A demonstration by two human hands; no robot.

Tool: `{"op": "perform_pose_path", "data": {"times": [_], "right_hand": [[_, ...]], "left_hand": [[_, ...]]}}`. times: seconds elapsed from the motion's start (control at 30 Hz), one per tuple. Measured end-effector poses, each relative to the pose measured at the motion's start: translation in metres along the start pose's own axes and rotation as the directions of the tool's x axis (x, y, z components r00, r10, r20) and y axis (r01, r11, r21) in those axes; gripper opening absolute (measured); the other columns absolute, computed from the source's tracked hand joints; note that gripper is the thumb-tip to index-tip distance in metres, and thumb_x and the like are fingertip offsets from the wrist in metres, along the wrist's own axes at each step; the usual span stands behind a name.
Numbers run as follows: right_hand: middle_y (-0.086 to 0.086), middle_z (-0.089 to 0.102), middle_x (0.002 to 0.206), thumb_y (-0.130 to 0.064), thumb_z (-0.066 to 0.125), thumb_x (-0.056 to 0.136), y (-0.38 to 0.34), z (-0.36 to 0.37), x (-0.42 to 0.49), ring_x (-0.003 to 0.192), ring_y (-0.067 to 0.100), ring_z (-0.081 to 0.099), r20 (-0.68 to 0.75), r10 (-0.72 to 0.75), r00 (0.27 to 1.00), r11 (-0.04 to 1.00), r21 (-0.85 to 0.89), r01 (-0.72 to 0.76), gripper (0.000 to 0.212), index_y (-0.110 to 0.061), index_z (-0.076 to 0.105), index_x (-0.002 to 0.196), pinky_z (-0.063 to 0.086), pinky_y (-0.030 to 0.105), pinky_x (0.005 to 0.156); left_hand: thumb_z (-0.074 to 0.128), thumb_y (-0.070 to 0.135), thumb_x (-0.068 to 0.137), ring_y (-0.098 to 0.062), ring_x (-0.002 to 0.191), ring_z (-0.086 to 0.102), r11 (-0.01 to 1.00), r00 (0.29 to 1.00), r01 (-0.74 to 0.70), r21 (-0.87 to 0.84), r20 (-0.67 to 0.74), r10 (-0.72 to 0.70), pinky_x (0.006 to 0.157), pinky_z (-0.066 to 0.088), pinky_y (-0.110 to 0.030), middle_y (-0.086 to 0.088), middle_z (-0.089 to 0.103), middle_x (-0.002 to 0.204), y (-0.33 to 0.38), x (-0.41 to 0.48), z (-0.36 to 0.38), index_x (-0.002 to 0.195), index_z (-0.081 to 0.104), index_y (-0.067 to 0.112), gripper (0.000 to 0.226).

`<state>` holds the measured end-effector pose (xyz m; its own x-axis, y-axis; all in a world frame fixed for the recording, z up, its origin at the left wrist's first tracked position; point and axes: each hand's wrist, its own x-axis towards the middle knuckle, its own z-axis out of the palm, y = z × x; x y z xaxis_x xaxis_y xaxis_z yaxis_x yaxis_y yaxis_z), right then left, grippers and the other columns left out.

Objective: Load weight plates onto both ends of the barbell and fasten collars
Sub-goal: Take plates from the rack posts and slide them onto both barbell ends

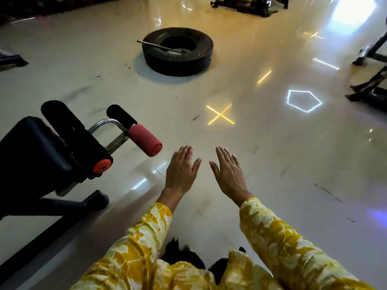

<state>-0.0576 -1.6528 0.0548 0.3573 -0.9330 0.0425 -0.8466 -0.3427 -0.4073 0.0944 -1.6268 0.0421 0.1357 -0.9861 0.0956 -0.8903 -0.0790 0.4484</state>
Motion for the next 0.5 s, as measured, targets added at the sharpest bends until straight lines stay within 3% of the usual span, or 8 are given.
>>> {"op": "perform_pose_path", "data": {"times": [0.3, 0.5], "right_hand": [[0.005, 0.025, 0.153, -0.044, 0.022, 0.096, 0.006, 0.008, 0.268, 0.143, 0.018, 0.016, -0.014, -0.071, 0.997, 0.997, 0.009, 0.072, 0.058, -0.013, 0.023, 0.145, 0.003, 0.028, 0.115], [0.006, 0.025, 0.153, -0.036, 0.032, 0.099, 0.01, 0.02, 0.465, 0.142, 0.017, 0.018, 0.013, -0.15, 0.989, 0.988, 0.048, 0.15, 0.053, -0.011, 0.024, 0.145, 0.006, 0.029, 0.115]], "left_hand": [[0.031, 0.042, 0.098, -0.024, 0.139, 0.028, 0.999, 0.999, 0.038, 0.013, -0.012, -0.038, 0.115, 0.015, -0.034, -0.014, 0.036, 0.148, -0.066, 0.251, 0.0, 0.142, 0.032, 0.004, 0.058], [0.032, 0.041, 0.098, -0.023, 0.139, 0.027, 0.994, 0.994, 0.105, 0.035, -0.048, -0.103, 0.115, 0.015, -0.033, -0.012, 0.036, 0.148, -0.114, 0.425, -0.004, 0.141, 0.033, 0.005, 0.056]]}}
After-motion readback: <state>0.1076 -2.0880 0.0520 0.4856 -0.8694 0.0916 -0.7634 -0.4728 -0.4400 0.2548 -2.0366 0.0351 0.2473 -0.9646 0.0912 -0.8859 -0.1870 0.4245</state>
